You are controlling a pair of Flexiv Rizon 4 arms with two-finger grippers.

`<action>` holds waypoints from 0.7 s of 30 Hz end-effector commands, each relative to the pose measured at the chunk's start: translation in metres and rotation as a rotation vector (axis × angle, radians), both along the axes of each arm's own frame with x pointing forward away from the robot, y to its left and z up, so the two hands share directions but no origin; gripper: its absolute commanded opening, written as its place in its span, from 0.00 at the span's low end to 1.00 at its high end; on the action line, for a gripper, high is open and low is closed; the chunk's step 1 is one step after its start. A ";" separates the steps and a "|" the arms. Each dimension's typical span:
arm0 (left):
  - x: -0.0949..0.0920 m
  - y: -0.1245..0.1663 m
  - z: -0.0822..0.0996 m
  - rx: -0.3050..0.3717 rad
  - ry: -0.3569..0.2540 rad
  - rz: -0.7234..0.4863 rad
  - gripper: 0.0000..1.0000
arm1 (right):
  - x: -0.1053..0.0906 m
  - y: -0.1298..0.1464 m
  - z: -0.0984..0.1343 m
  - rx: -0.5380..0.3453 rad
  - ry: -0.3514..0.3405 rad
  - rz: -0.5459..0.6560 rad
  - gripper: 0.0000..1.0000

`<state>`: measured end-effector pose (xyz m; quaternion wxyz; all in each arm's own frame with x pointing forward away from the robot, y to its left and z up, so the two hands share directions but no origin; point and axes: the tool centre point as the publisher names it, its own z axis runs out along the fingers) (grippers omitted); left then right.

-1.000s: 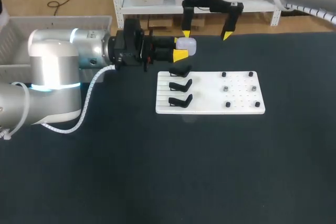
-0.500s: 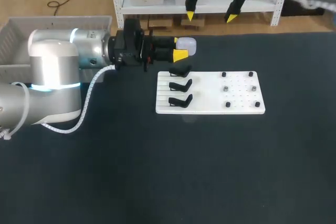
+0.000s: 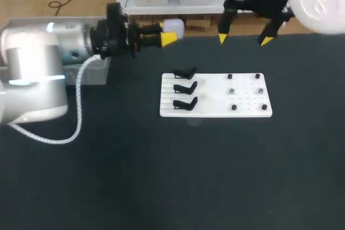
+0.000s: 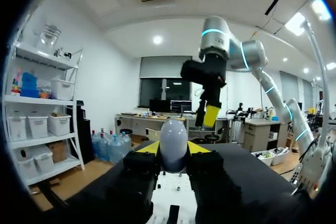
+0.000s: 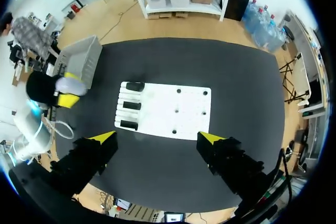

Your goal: Pick up each earbud case from the left stands, insert the matching earbuds, close the lid, and place the case in the box.

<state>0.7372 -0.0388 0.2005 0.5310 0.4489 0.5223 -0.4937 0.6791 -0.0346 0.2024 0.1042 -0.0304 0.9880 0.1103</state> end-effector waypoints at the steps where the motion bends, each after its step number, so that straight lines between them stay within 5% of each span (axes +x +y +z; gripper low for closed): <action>1: -0.022 0.025 0.020 0.022 -0.008 0.271 0.00 | -0.010 -0.007 -0.002 0.025 -0.174 -0.036 1.00; 14: 0.059 0.174 0.016 0.101 -0.001 0.775 0.00 | -0.010 -0.007 -0.002 0.025 -0.174 -0.036 1.00; 21: 0.113 0.238 0.002 0.206 -0.019 0.906 0.00 | -0.010 -0.007 -0.002 0.025 -0.174 -0.036 1.00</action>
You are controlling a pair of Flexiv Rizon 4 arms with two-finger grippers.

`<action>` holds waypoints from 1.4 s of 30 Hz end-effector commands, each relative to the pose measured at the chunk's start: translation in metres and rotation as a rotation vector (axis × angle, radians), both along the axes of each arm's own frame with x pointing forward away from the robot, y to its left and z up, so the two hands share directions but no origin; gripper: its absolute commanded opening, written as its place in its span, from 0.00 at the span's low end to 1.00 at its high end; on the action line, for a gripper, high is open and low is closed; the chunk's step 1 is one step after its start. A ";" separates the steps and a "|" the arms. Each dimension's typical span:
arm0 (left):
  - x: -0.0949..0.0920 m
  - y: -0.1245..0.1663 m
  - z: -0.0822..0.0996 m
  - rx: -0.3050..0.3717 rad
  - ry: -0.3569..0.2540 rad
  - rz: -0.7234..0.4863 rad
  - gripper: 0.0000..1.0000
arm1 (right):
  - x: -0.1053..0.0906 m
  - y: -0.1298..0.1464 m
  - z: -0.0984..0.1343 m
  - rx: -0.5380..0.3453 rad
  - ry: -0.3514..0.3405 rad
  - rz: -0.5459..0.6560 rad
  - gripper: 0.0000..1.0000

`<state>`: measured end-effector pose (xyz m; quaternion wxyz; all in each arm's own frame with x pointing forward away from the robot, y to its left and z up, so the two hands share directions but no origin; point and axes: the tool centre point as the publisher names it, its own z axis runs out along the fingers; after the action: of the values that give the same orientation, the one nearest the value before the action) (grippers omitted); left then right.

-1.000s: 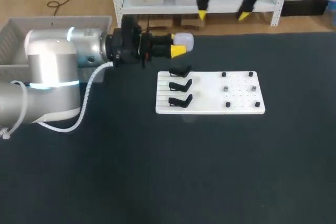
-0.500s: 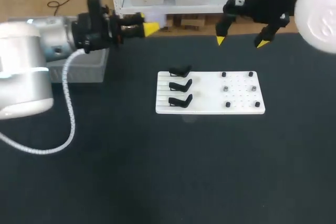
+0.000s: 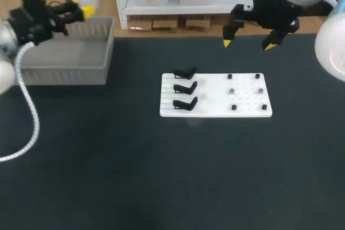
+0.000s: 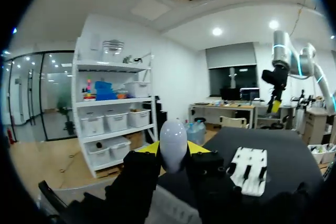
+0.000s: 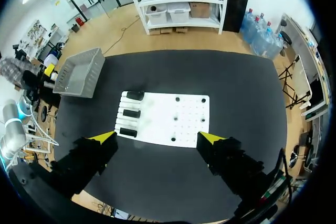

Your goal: Pick up each earbud case from the left stands, insert the matching earbuds, close the lid, and place the case in the box.

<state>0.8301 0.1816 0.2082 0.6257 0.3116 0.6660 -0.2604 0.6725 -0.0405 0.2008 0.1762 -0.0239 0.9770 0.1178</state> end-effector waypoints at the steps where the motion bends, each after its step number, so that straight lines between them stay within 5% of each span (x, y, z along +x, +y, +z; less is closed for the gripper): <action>1: 0.028 0.025 -0.011 0.076 0.000 0.283 0.00 | -0.003 -0.001 -0.001 0.002 -0.031 -0.010 1.00; 9: 0.071 0.066 -0.040 0.119 0.055 0.346 0.00 | -0.003 -0.001 -0.001 0.002 -0.031 -0.010 1.00; 17: 0.070 0.079 -0.060 0.168 0.107 0.340 0.00 | -0.003 -0.001 -0.001 0.002 -0.031 -0.010 1.00; 18: 0.069 0.080 -0.060 0.166 0.109 0.343 0.19 | -0.003 -0.001 -0.001 0.002 -0.031 -0.010 1.00; 19: 0.067 0.080 -0.060 0.166 0.111 0.342 0.67 | -0.003 -0.001 -0.001 0.002 -0.031 -0.010 1.00; 20: 0.065 0.081 -0.060 0.166 0.112 0.342 1.00 | -0.003 -0.001 -0.001 0.002 -0.031 -0.010 1.00; 32: 0.041 0.077 -0.039 0.160 0.073 0.355 1.00 | -0.003 -0.001 -0.001 0.002 -0.031 -0.010 1.00; 42: 0.041 0.077 -0.039 0.160 0.073 0.355 1.00 | -0.003 -0.001 -0.001 0.002 -0.031 -0.010 1.00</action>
<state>0.8728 0.2620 0.1703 0.5944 0.2648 0.7444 -0.1493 0.6712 -0.0407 0.2003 0.1893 -0.0219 0.9746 0.1179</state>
